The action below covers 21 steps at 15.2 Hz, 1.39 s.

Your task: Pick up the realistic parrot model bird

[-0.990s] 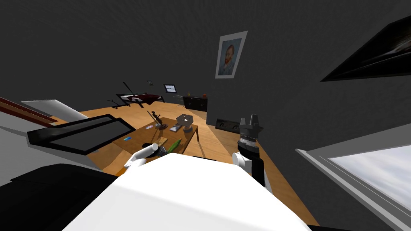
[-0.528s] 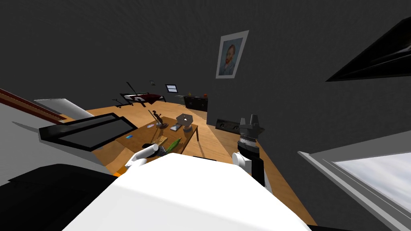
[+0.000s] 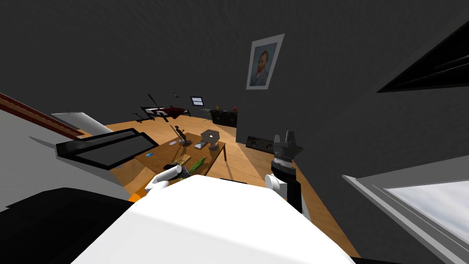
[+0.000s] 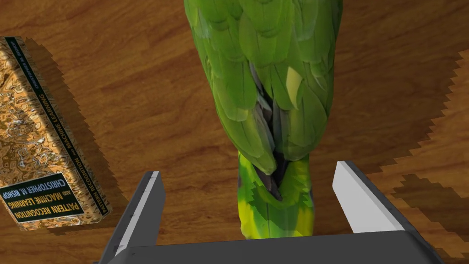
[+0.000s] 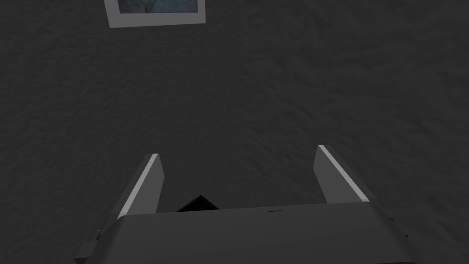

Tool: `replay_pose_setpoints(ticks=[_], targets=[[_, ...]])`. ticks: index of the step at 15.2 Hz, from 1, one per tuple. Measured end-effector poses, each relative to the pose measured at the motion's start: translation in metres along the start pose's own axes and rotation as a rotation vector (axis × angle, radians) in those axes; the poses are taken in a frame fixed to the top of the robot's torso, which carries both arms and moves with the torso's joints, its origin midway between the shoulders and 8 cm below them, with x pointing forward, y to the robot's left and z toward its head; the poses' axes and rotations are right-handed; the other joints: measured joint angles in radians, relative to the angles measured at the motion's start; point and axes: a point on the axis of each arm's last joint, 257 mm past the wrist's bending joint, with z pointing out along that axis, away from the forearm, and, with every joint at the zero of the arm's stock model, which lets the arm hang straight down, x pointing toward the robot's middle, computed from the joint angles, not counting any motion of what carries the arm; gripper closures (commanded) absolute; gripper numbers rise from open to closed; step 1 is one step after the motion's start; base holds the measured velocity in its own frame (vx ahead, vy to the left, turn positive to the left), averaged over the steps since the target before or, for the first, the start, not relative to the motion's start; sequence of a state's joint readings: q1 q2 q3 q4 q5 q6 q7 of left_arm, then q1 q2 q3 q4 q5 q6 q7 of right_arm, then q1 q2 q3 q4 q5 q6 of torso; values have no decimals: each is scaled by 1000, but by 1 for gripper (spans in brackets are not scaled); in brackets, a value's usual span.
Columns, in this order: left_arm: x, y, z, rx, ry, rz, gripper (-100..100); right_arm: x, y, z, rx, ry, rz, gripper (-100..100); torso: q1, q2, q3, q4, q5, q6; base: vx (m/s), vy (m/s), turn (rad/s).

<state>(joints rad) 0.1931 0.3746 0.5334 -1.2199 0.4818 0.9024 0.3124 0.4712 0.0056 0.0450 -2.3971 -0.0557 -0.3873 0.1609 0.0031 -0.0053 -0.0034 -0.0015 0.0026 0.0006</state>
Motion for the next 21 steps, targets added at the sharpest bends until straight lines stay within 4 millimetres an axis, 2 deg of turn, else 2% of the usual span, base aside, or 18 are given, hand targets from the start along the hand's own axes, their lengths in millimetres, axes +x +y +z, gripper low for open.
replay_pose_setpoints(ticks=[6,14,15,21], targets=[[-4,-12,7,58,-16,22,-100,0,0,0,0,0,0,0,-2,1,1,0,0,0,-16,-60,20],[-21,-9,20,73,-30,-24,-100,0,0,0,0,0,0,0,5,1,1,0,1,0,-21,19,-107],[-21,-9,20,75,-30,-25,100,0,0,0,0,0,0,0,5,1,1,0,1,0,5,-1,122],[-7,-12,9,65,-18,15,100,0,0,0,0,0,0,0,0,-2,-1,0,-1,0,24,-26,123]])
